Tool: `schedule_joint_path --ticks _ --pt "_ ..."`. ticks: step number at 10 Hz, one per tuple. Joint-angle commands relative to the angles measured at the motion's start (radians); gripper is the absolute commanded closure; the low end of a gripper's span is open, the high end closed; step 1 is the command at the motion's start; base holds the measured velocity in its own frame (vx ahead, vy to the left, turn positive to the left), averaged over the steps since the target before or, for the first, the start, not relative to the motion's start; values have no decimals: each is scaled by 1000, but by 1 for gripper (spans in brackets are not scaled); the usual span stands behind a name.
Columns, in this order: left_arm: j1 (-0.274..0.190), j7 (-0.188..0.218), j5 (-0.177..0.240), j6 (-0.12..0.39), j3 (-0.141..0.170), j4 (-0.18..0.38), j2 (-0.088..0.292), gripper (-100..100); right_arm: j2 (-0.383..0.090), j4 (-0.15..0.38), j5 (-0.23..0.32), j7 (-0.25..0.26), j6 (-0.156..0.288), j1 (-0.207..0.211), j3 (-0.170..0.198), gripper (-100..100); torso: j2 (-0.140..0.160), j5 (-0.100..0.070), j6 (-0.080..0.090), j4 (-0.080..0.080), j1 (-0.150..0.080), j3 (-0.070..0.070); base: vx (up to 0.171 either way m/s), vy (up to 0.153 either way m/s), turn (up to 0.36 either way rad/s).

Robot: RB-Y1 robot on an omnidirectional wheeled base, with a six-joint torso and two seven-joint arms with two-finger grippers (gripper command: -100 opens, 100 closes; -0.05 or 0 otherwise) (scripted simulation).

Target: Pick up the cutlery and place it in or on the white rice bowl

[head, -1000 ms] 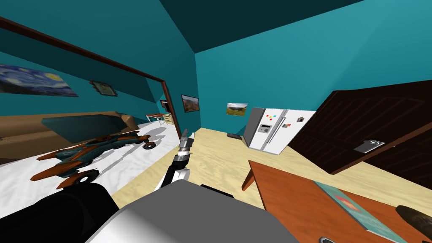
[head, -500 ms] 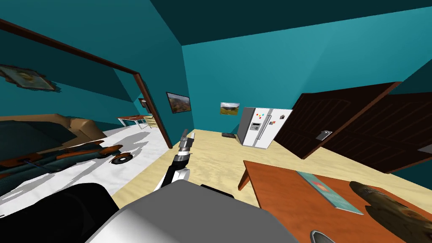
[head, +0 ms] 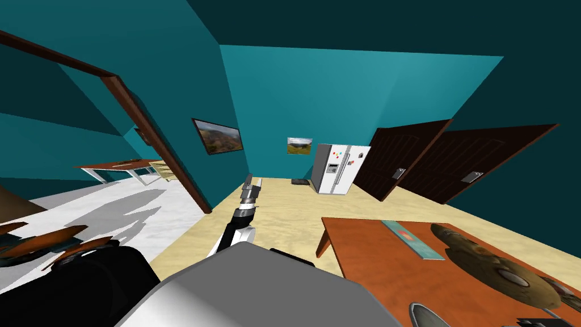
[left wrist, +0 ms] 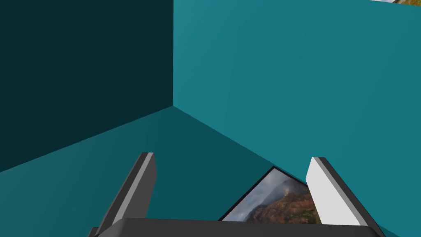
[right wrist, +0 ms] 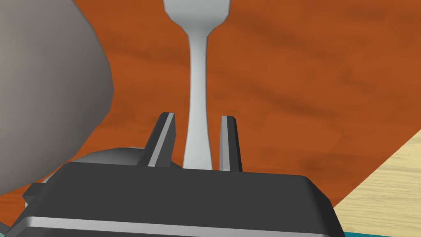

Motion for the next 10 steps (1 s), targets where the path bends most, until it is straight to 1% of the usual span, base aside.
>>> schedule_joint_path --ticks 1,2,3,4,5,6,8,9,10 --pt "0 0 0 0 0 0 0 0 -5 -8 -3 38 -1 5 0 100 0 0 0 0 0 0 145 -6 -196" --pt "0 0 0 0 0 0 0 0 -18 -34 -11 73 1 18 2 100 1 0 -2 1 -1 1 175 10 -349" --pt "0 0 0 0 0 0 0 0 -18 -34 -11 86 1 18 2 100 0 0 0 0 0 0 142 40 -213" --pt "0 0 0 0 0 0 0 0 -17 -29 -9 72 1 16 3 100 1 0 -2 0 1 1 46 22 -22" --pt "-1 0 0 0 0 0 0 0 -17 -30 -9 77 1 16 3 0 6 0 -2 1 0 3 10 5 5" --pt "-1 0 0 0 0 0 0 0 -27 -10 -26 108 -18 -11 -11 100 8 0 -2 2 -1 5 -52 40 -111" --pt "-1 0 0 0 0 0 0 0 -40 8 -40 134 -35 -33 -23 100 16 1 -1 4 3 9 -95 86 -77" --pt "-1 0 0 0 0 0 0 0 -60 27 -53 156 -53 -50 -34 100 17 2 -1 4 5 10 -79 135 -123" --pt "-1 0 0 0 0 0 0 0 -68 33 -56 161 -59 -54 -38 100 17 3 -2 4 8 10 -44 112 -69"
